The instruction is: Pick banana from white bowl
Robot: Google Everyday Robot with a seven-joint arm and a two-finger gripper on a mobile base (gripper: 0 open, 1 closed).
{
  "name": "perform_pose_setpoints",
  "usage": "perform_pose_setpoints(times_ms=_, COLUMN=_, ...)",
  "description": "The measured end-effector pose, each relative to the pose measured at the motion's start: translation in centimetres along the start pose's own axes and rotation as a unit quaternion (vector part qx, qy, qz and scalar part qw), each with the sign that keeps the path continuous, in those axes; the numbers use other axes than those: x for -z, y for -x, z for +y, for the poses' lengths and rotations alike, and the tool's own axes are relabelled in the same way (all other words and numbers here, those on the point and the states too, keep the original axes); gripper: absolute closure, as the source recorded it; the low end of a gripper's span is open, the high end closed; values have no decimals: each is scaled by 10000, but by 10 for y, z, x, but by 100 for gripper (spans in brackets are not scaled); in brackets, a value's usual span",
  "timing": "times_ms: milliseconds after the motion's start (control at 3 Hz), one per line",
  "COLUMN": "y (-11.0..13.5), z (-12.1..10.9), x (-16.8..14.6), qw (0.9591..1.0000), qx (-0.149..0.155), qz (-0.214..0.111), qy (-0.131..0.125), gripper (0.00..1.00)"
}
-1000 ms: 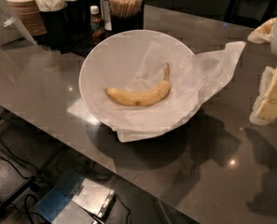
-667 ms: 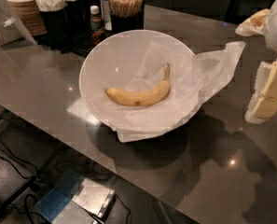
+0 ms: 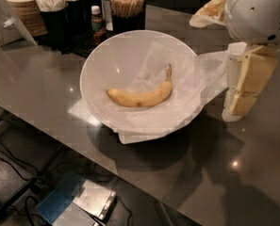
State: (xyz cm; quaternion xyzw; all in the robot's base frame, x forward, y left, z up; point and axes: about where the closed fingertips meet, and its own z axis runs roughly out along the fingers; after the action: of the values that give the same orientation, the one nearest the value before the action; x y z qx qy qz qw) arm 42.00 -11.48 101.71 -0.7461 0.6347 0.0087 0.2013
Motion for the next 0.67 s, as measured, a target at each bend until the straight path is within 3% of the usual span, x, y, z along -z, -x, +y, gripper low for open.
perform_pose_setpoints(times_ms=333, y=24, z=-6, x=-17, qw=9983, qx=355, qz=-335, qy=321, gripper=0)
perform_pose_setpoints(times_ms=667, y=44, z=-18, x=-41, qw=9957, qx=509, qz=-418, qy=649, gripper=0)
